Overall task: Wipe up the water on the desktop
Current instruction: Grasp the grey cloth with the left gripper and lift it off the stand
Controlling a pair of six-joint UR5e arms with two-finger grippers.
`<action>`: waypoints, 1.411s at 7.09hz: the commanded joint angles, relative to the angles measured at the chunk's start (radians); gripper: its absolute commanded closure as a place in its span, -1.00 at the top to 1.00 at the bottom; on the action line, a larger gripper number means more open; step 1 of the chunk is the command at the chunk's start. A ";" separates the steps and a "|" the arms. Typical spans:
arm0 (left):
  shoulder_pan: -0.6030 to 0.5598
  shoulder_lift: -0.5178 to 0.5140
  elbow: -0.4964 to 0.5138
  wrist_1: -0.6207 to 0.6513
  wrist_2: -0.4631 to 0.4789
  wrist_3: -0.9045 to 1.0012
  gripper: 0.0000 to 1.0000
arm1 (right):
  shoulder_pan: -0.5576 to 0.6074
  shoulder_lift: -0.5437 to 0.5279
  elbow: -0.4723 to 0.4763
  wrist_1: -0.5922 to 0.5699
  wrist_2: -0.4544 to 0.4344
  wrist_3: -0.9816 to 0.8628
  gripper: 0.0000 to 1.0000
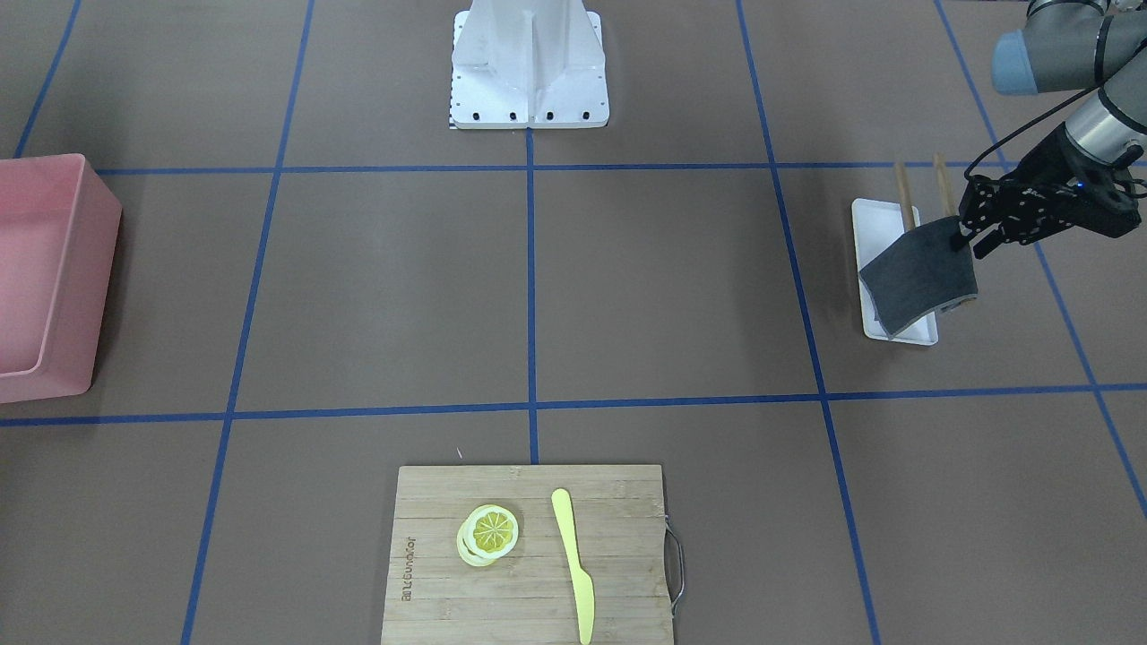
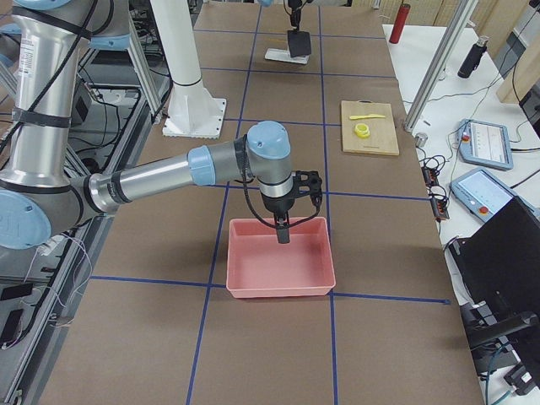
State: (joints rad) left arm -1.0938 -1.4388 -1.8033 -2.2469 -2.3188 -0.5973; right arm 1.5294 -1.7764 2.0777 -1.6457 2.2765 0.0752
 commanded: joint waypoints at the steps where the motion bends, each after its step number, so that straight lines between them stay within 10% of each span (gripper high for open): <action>1: 0.000 0.000 -0.001 -0.003 -0.002 -0.001 -0.55 | 0.000 0.000 -0.001 0.000 0.000 0.000 1.00; 3: -0.001 0.001 -0.002 -0.014 -0.002 -0.001 -1.00 | 0.000 0.000 -0.001 0.000 0.000 0.000 1.00; 7: -0.090 -0.003 -0.050 -0.005 -0.108 -0.005 -1.00 | 0.000 0.003 0.010 0.001 0.000 -0.002 1.00; 10: -0.132 -0.182 -0.041 -0.005 -0.094 -0.389 -1.00 | -0.006 0.064 0.018 0.001 0.009 0.027 1.00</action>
State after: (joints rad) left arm -1.2169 -1.5447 -1.8496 -2.2524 -2.4161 -0.8347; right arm 1.5277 -1.7340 2.0937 -1.6444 2.2826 0.0840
